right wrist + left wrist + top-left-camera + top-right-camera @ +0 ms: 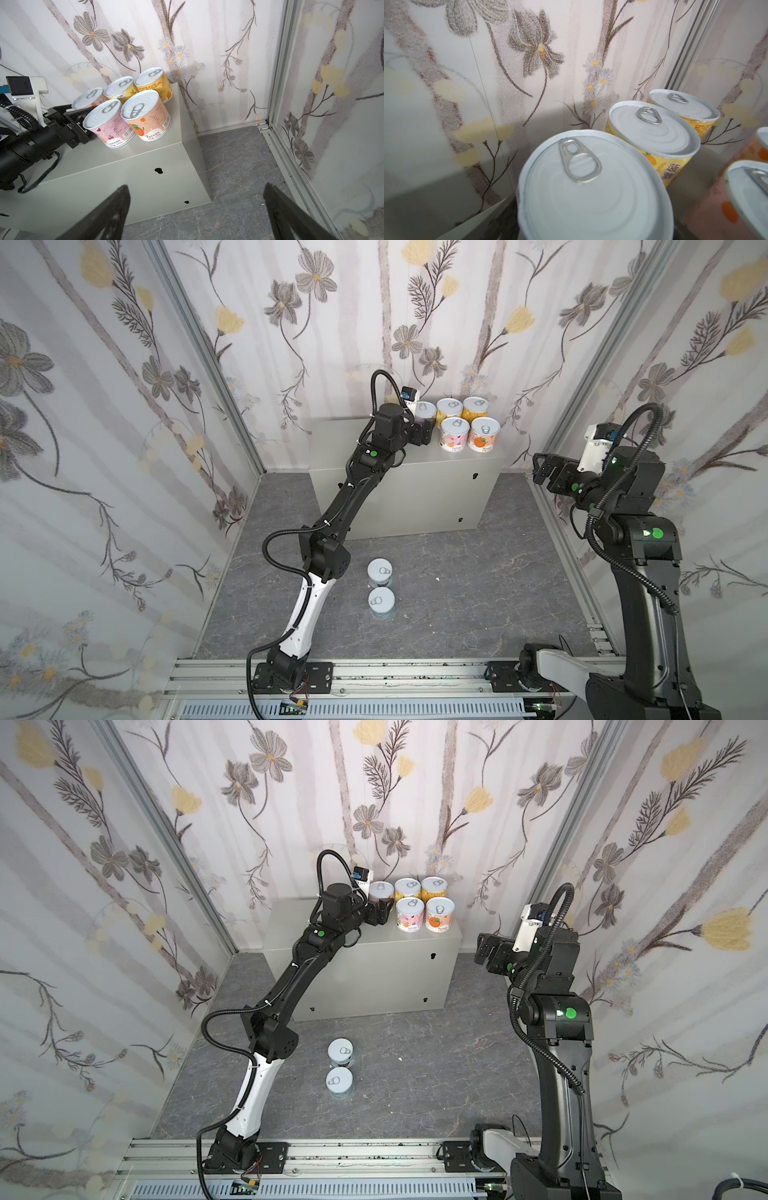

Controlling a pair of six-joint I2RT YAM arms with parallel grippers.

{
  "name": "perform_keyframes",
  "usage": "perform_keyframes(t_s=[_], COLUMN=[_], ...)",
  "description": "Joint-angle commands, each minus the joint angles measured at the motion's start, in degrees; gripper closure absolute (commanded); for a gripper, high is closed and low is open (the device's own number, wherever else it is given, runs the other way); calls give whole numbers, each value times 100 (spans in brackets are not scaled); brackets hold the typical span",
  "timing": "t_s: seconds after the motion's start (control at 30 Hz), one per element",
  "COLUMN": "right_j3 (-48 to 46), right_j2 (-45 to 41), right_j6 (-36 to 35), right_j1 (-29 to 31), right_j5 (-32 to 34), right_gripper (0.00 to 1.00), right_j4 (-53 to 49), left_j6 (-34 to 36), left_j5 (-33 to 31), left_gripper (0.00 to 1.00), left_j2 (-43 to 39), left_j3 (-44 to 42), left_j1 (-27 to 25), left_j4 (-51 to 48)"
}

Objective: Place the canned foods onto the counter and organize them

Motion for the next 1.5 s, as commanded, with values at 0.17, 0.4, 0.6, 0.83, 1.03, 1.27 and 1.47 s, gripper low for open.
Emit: perform_keyframes(t_s=[0.17,0.4,0.6,0.83,1.03,1.27,1.47], right_j3=[33,33,32,24,6,4,6], right_j2=[45,55,62,58,42,38,41], right_j6=[-38,-27,-14,-9,-18,-36,-53], right_j1=[0,-6,-6,-5,-4,-8,-15], right_j5=[-45,-80,-99,-106,-69,-40,-10], right_gripper=[0,0,0,0,0,0,0], right_j4=[236,261,263,266,255,255,247], left_j6=[93,134,143,130,111,30,20], left_j5=[-20,-14,129,263,333,388,407], left_gripper=[11,11,13,15,17,19,19], left_j2=[-99,-311,-419,-373,-302,-12,37], left_j3=[-23,-304,-479,-446,-397,14,14], left_j1=[23,31,67,101,119,121,124], left_j4=[-151,-170,-146,-4,49,39,92])
